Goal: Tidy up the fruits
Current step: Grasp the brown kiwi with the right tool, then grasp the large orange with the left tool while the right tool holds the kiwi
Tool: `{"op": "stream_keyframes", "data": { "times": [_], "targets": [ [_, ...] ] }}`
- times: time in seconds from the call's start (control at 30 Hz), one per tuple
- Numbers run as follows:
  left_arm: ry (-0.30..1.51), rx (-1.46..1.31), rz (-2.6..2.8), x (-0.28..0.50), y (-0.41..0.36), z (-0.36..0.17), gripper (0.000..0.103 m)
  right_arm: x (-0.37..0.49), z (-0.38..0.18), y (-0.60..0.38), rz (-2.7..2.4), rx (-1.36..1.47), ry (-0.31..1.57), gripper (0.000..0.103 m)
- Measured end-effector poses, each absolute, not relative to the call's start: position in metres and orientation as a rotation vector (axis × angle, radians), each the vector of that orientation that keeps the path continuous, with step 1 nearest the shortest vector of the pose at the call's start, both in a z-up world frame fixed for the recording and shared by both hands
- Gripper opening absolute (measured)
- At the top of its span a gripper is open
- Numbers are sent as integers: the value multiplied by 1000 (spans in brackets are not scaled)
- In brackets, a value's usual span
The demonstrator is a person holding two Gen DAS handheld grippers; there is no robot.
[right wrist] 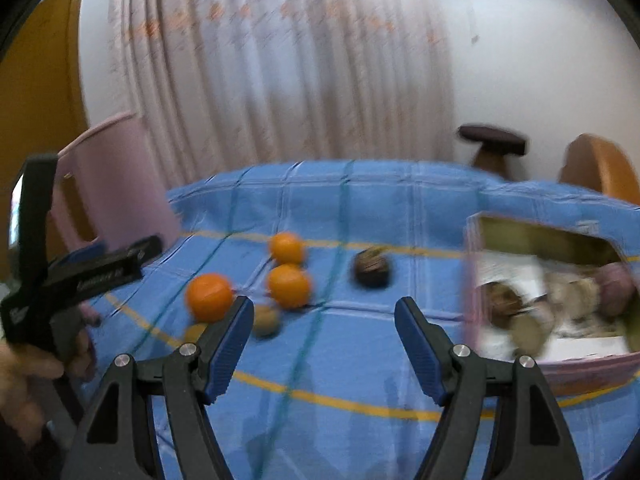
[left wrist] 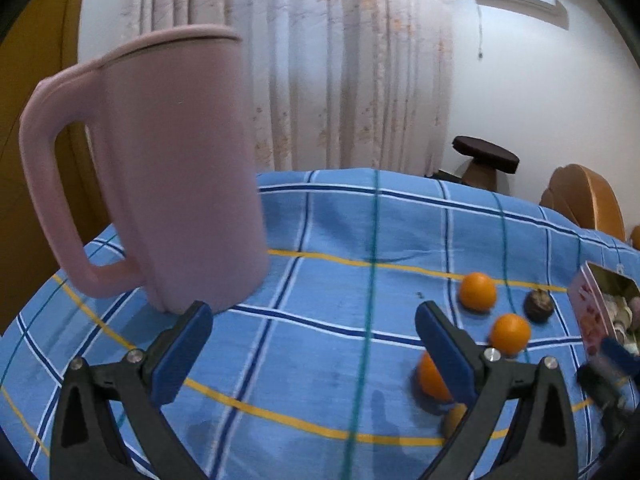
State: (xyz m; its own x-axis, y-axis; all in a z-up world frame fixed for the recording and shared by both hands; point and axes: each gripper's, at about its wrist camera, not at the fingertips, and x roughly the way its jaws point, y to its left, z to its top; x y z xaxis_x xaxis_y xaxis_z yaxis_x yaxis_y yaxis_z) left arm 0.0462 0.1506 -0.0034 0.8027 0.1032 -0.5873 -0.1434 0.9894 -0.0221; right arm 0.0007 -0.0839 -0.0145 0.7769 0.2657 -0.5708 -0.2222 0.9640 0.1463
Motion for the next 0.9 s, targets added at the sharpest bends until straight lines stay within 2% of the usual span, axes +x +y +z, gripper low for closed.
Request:
{"op": "stream_keyframes", "data": {
  "times": [0.03, 0.07, 0.1, 0.33, 0.4, 0.5, 0.57, 0.73, 0.9],
  "targets": [
    [634, -67, 135, 47, 154, -4, 103, 3, -17, -78, 287, 74, 651, 59],
    [640, -65, 136, 48, 156, -4, 103, 5, -22, -68, 328, 72, 686, 48],
    [643, -64, 138, 48, 157, -5, 103, 6, -25, -60, 368, 69, 713, 45],
    [649, -69, 137, 54, 163, -3, 103, 11, -37, -5, 498, -5, 793, 45],
    [650, -73, 135, 54, 164, -4, 103, 17, -42, 6, 495, -41, 833, 37],
    [654, -68, 136, 55, 165, -4, 103, 27, -50, 13, 501, -34, 882, 33],
    [657, -68, 133, 56, 165, -5, 103, 28, -52, 12, 501, -28, 885, 29],
    [647, -52, 90, 56, 159, -6, 103, 17, -49, -9, 498, 13, 871, 28],
    [650, -7, -59, 52, 137, -8, 101, -4, -34, -51, 411, 13, 772, 28]
  ]
}}
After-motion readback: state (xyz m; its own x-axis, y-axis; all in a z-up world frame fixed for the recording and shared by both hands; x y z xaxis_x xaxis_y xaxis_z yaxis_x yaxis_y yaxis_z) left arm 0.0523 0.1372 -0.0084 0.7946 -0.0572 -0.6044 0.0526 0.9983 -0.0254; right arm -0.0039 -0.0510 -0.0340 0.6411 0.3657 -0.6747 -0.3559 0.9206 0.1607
